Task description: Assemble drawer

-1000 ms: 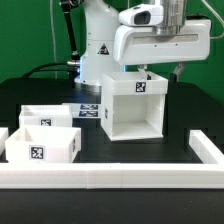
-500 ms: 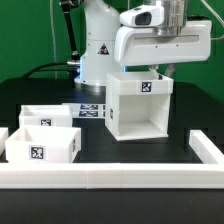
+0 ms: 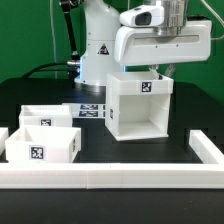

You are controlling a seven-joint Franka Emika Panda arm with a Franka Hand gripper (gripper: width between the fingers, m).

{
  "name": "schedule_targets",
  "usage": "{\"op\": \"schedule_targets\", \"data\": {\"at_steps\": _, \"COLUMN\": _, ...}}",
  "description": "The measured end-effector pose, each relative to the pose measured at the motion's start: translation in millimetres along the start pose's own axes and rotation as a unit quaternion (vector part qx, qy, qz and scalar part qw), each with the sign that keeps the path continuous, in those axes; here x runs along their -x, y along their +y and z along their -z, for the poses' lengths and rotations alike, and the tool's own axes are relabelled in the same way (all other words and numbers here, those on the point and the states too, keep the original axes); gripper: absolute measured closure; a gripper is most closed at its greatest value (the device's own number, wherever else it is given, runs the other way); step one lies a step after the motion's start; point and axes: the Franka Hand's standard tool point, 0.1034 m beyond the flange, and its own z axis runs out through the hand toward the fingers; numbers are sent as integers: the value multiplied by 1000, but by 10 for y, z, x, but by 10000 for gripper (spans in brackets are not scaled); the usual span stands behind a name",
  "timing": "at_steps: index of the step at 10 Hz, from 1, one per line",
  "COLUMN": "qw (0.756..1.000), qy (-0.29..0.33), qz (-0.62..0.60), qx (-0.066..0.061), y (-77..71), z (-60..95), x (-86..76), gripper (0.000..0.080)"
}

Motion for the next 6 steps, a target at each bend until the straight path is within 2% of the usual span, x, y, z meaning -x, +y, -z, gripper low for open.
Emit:
{"op": "schedule_targets", "data": {"at_steps": 1, "qw": 1000, "qy": -2, "qz": -1, "qx": 0, "y": 12, "z": 11, "x": -21, "gripper": 764}}
{"op": "schedule_targets", "data": {"at_steps": 3, "qw": 1000, "qy": -4, "qz": -4, "qx": -5, "y": 101, "z": 53, "x": -317, "gripper": 763}}
{"op": "schedule_targets", "data": {"at_steps": 5, "qw": 1000, "qy": 1, "qz": -10, "qx": -9, "y": 152, "z": 22, "x": -501, "gripper": 763}}
{"op": "schedule_targets", "data": {"at_steps": 6, "qw": 1000, "qy": 10, "qz": -12, "qx": -11, "y": 173, "z": 31, "x": -674, "gripper": 763}}
